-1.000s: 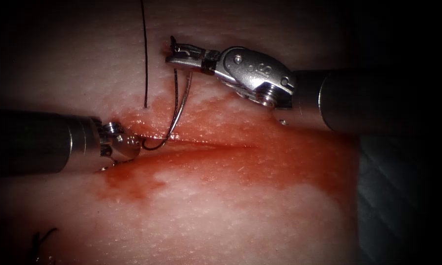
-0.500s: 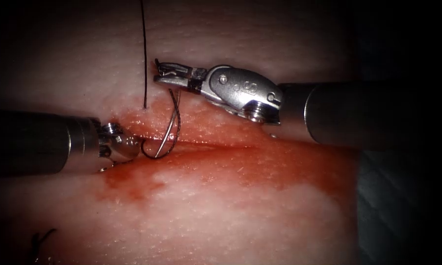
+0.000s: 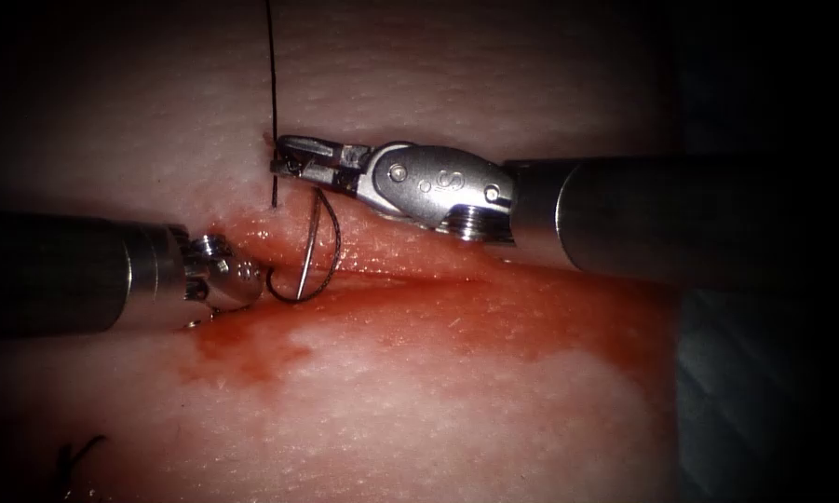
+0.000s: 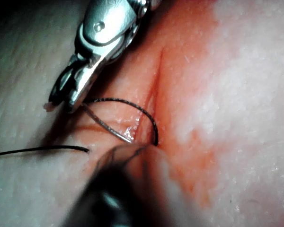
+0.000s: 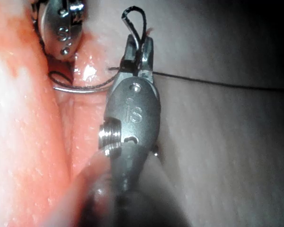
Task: Wound Closure
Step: Throw the needle through the tissue beneth the incision with the right driver
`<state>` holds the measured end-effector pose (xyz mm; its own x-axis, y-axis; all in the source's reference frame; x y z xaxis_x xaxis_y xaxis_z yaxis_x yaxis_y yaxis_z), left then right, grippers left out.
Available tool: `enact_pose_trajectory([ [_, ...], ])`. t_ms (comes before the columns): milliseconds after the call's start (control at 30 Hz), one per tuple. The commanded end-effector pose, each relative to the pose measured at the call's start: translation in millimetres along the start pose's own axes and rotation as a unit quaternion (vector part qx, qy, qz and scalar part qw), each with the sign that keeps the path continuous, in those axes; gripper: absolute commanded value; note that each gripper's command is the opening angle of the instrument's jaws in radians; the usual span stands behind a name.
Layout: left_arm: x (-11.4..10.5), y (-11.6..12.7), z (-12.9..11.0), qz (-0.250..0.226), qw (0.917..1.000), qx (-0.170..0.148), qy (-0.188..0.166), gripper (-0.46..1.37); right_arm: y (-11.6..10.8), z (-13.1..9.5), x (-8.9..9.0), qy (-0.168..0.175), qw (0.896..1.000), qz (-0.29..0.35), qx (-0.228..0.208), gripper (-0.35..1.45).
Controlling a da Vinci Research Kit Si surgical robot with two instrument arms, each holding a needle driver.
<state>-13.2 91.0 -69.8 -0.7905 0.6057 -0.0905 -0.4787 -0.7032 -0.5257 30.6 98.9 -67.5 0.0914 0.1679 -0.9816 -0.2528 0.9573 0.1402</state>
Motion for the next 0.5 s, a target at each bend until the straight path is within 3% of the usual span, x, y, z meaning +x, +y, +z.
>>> enact_pose_trajectory([
  [33,0.0,0.0,0.0,0.0,1.0,0.001,0.0,1.19,0.2,0.0,0.1,0.0,1.0,-0.003,-0.004,-0.35],
  [233,0.0,0.0,0.0,0.0,1.0,0.0,0.0,1.19,0.1,0.2,0.1,0.0,1.0,-0.018,-0.008,-0.35],
  [500,-0.2,0.0,-0.1,0.004,1.0,0.0,0.0,1.21,-2.8,0.4,-1.3,0.0,0.999,-0.033,-0.016,-0.35],
])
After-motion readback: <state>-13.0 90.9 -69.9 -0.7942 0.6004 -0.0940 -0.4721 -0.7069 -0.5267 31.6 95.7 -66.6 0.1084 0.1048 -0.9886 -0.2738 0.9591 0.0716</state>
